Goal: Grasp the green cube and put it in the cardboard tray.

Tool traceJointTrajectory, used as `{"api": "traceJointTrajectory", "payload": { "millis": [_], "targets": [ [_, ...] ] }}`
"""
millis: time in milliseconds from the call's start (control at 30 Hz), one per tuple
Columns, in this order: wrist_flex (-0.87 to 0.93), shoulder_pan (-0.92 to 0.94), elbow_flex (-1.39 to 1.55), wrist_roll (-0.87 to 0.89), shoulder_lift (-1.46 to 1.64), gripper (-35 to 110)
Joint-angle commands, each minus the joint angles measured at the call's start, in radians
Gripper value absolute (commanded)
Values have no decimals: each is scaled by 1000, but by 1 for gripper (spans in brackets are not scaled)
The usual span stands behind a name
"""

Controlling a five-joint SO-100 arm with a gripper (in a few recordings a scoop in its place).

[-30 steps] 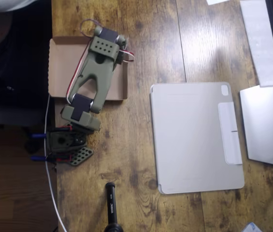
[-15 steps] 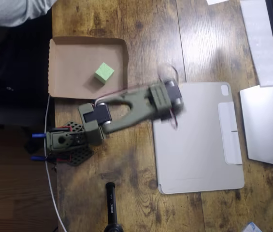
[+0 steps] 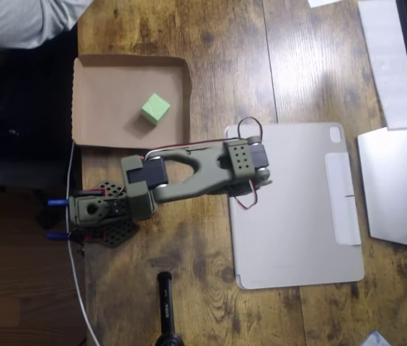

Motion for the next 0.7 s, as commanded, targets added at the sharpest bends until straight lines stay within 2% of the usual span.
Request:
{"api": "traceJointTrajectory", "payload": {
  "millis": [0,167,667],
  "targets": [
    [12,14,21,3,15,5],
    [12,25,20,-49,20,0],
    [14,44,20,-48,2,0]
  ]
}}
